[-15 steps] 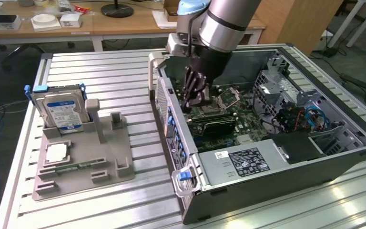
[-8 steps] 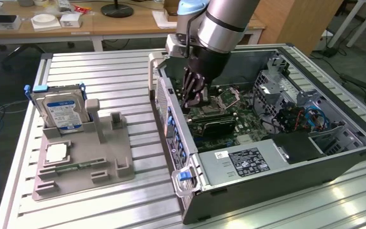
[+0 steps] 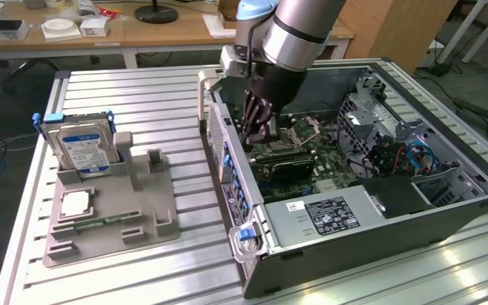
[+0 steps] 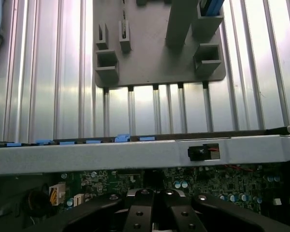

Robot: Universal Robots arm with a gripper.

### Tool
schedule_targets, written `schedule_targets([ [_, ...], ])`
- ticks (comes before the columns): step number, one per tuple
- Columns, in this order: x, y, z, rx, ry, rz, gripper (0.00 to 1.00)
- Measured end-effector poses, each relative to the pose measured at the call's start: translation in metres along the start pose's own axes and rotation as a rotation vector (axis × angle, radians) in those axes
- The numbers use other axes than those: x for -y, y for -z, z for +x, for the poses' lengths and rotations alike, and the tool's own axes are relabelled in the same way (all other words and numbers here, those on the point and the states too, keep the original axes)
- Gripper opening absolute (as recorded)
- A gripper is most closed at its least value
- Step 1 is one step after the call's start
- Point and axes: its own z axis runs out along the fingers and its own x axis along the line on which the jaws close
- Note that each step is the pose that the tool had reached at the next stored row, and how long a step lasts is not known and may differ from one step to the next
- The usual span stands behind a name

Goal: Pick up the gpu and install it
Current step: 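Press down on the gpu until it lock into place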

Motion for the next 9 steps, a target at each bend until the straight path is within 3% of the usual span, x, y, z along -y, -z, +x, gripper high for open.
schedule_targets([
  [9,0.0002,-0.0002,0.0037,-0.0001,0.000,-0.0007,0.10],
])
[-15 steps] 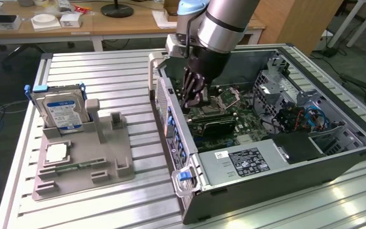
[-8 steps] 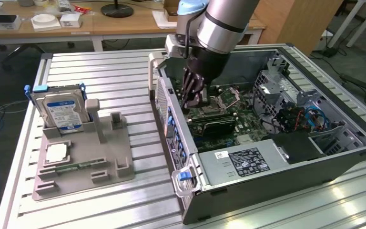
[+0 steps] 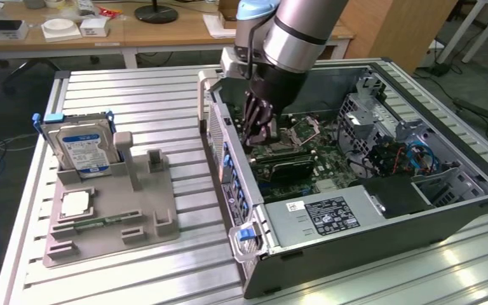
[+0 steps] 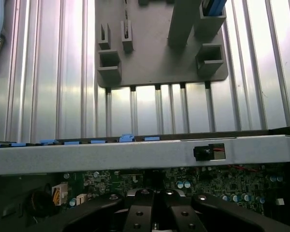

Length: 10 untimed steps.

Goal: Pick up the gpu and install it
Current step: 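Press down on the gpu until it lock into place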

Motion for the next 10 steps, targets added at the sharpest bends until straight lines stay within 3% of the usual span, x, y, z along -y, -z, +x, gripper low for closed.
schedule_targets([
  [10,0.0003,-0.0001,0.0036,0.0002,0.000,-0.0008,0.10],
])
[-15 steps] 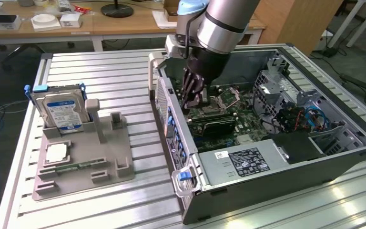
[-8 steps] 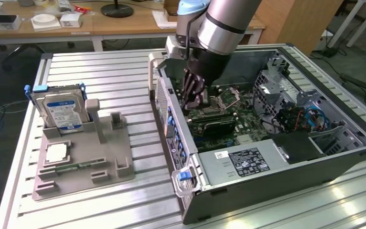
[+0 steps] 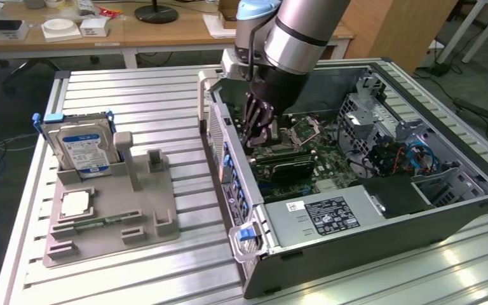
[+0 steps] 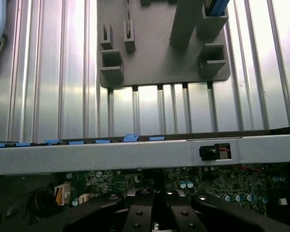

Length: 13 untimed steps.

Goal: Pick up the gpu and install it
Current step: 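Press down on the gpu until it lock into place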

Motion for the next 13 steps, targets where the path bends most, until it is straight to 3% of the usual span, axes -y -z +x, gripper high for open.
schedule_targets([
  [6,0.0018,-0.0003,0.000,-0.0004,0.000,-0.0025,0.10],
  [13,0.0114,0.0010,-0.001,-0.0010,0.000,-0.0078,0.10],
])
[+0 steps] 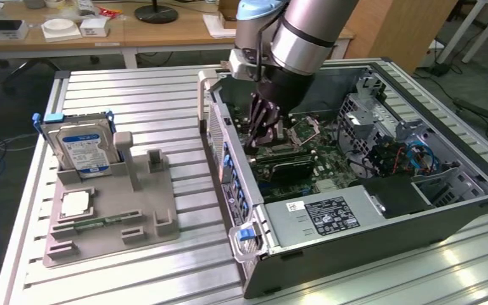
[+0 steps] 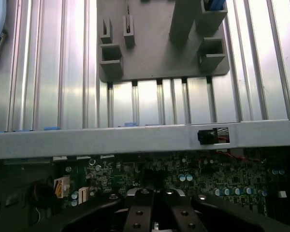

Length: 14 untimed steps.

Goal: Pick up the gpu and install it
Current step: 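Press down on the gpu until it lock into place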

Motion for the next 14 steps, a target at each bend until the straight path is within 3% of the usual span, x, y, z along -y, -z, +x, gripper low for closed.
schedule_targets([
  [1,0.0016,0.0003,0.000,-0.0002,0.000,-0.0033,0.10],
  [2,0.0028,0.0006,0.000,-0.0008,0.000,-0.0114,0.10],
  [3,0.0039,0.0008,0.000,-0.0018,0.001,-0.0259,0.10],
  [8,0.0094,0.0029,-0.001,-0.0084,0.002,-0.1171,0.10],
  [9,0.0101,0.0031,-0.001,-0.0094,0.002,-0.1322,0.10],
  [10,0.0103,0.0032,-0.001,-0.0100,0.002,-0.1418,0.10],
  [14,0.0127,0.0031,0.003,-0.0112,0.002,-0.1568,0.10],
])
